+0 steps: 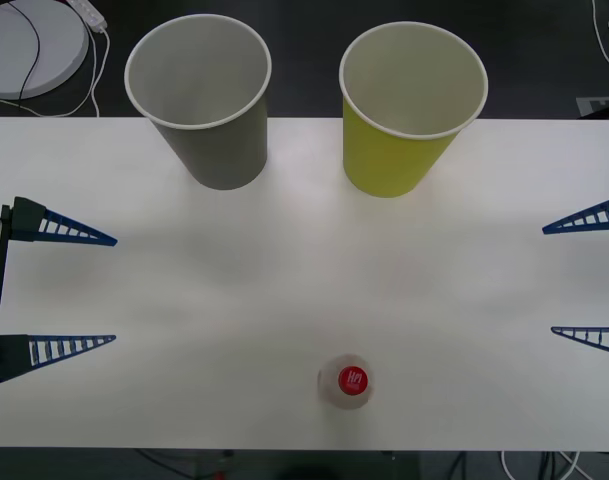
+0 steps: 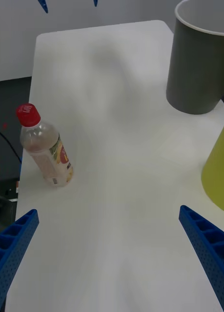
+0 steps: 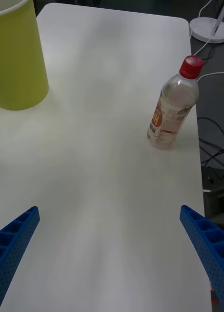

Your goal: Put the can into the green bin and the plastic bottle into the gray bin

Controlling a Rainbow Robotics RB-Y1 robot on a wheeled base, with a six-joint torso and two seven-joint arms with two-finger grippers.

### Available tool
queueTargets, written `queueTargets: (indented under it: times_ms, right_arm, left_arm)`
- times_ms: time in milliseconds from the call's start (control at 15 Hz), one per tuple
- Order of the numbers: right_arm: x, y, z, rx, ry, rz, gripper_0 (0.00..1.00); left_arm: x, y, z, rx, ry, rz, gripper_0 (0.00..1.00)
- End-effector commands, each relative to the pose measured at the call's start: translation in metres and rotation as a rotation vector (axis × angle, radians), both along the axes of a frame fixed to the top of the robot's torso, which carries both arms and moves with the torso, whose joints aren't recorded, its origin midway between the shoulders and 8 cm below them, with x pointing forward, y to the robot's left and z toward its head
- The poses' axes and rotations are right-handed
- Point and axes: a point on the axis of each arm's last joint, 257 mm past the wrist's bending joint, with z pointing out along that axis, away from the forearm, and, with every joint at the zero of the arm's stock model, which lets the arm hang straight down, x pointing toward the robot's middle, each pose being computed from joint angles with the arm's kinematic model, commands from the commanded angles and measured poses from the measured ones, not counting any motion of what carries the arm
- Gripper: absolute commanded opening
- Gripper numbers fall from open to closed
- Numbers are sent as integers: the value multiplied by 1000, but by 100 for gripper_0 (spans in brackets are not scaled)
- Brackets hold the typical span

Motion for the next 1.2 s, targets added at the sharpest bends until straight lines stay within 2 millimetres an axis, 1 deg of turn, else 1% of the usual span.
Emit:
queueTargets:
  times_ms: [67, 333, 533, 800, 933, 1000, 1200]
  right_arm:
    - [-3, -9, -11, 22, -21, 29, 100]
    - [-7, -18, -34, 59, -41, 64, 100]
    - [-11, -20, -51, 82, -49, 83, 100]
    - [-17, -20, -78, 114, -36, 98, 100]
    - [-17, -18, -90, 132, -33, 107, 100]
    - [-14, -15, -99, 145, -36, 109, 100]
    - [-8, -5, -116, 180, -21, 106, 100]
  left_arm:
    - [0, 0, 0, 0, 0, 0, 100]
    - [0, 0, 0, 0, 0, 0, 100]
    - [0, 0, 0, 0, 0, 0, 100]
    - [0, 0, 0, 0, 0, 0, 100]
    - [0, 0, 0, 0, 0, 0, 100]
    - [0, 0, 0, 0, 0, 0, 100]
    - [0, 0, 0, 0, 0, 0, 100]
